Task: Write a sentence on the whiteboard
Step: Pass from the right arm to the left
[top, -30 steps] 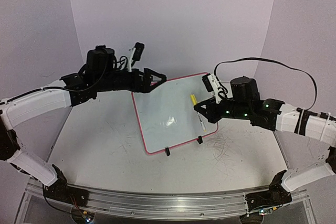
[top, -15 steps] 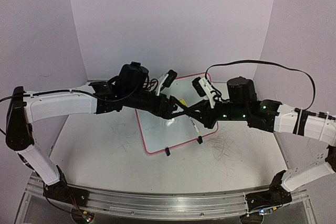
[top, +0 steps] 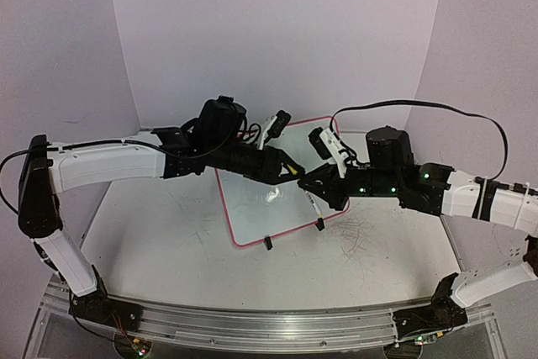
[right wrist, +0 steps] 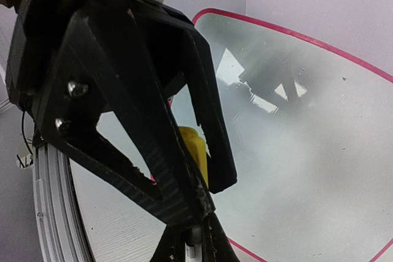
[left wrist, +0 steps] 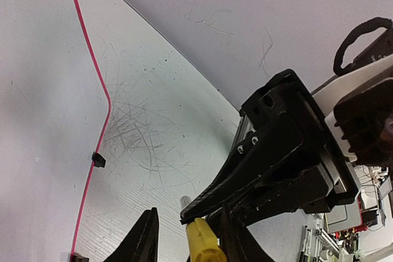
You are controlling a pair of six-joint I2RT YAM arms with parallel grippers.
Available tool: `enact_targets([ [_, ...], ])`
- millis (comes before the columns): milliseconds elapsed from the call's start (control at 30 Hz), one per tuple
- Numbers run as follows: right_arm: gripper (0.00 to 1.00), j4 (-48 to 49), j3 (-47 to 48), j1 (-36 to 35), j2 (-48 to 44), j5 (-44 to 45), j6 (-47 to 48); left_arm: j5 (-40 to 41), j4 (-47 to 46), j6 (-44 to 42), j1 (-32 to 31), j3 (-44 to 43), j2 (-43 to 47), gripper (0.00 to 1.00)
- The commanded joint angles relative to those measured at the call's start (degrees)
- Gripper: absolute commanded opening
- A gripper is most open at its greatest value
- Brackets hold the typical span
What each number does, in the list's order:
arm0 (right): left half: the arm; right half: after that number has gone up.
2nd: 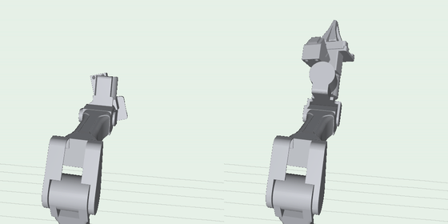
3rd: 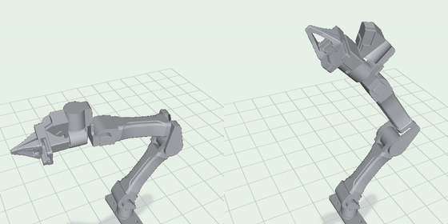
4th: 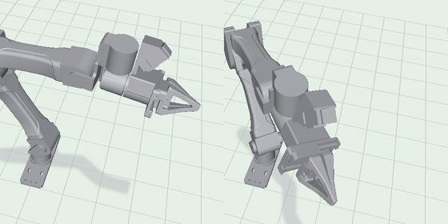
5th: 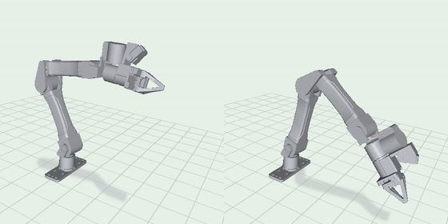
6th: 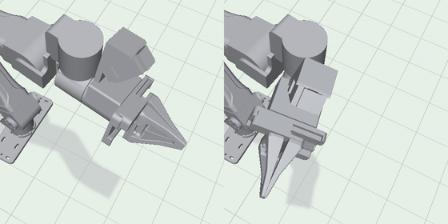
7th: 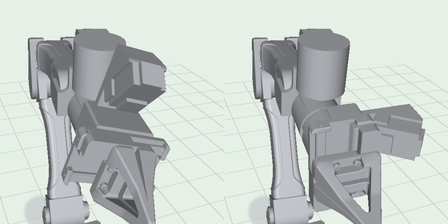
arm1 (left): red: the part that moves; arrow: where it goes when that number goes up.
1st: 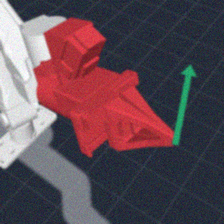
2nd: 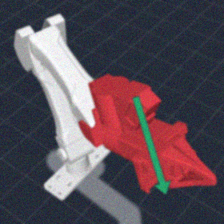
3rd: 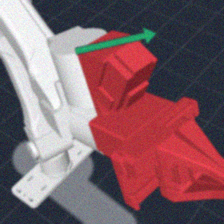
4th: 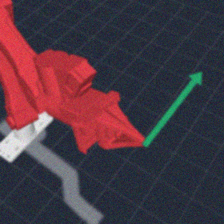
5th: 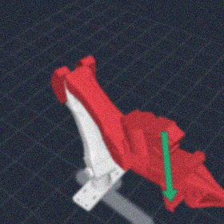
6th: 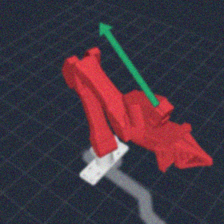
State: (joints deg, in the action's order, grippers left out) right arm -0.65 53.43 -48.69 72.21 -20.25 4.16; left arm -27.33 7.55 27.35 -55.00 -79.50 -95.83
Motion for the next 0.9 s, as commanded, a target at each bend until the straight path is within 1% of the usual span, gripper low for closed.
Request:
enact_targets([
  [0,0.0,1.8,0.0,-0.4,-1.8,0.8,0.8,-2.0,-0.5,0.4,0.2,-1.8,0.3,0.33],
  [33,0.0,1.9,0.0,-0.5,-1.7,0.8,0.8,-1.6,-0.4,0.3,0.2,-1.7,0.4,0.3],
  [233,0.0,1.6,0.3,-0.8,-1.5,1.8,0.7,2.6,-0.4,-0.1,0.2,-1.8,2.2,0.03],
  [267,0.02,1.5,0.2,-0.7,-1.6,2.3,0.3,3.5,-0.4,-0.2,0.2,-1.7,2.8,0.0],
  [300,0.08,1.5,0.2,-0.7,-1.6,3.3,-0.4,4.5,-0.4,-0.4,0.2,-1.5,3.5,0.0],
  [400,0.44,2.1,0.5,-0.7,-2.2,7.8,-3.5,9.1,-0.6,-0.6,0.2,-0.3,5.9,0.0],
  [433,0.63,3.6,0.1,-0.6,-3.1,10.4,-6.8,11.3,-0.9,-0.5,0.2,0.3,7.1,0.0],
  [467,0.85,5.2,-1.1,-0.7,-4.0,13.4,-10.0,13.2,-1.6,-0.4,0.3,1.0,8.1,0.0],
  [533,0.98,9.2,-3.4,-0.6,-6.6,18.2,-13.8,16.8,-3.4,0.2,0.3,2.8,10.7,0.0],
  [633,0.98,13.6,-4.8,-0.1,-8.8,21.3,-18.2,19.7,-8.7,2.0,0.7,6.7,15.1,0.0],
  [700,0.98,14.1,-3.5,0.4,-8.1,22.6,-22.2,19.7,-13.0,3.2,0.9,9.0,17.0,0.0],
  [733,0.98,13.3,-1.9,1.0,-7.4,21.6,-24.7,19.4,-14.8,3.7,1.0,9.7,17.9,0.0],
  [800,0.98,8.8,2.9,3.7,-5.9,14.7,-30.6,18.8,-16.7,4.3,1.1,10.5,19.0,0.0],
  [833,0.98,7.9,4.1,5.3,-5.0,7.9,-32.9,18.8,-17.0,4.4,1.1,10.5,19.1,0.0],
  [867,0.98,9.2,4.6,7.1,-4.4,2.3,-35.8,18.8,-17.4,4.7,1.2,10.4,19.2,0.0],
])
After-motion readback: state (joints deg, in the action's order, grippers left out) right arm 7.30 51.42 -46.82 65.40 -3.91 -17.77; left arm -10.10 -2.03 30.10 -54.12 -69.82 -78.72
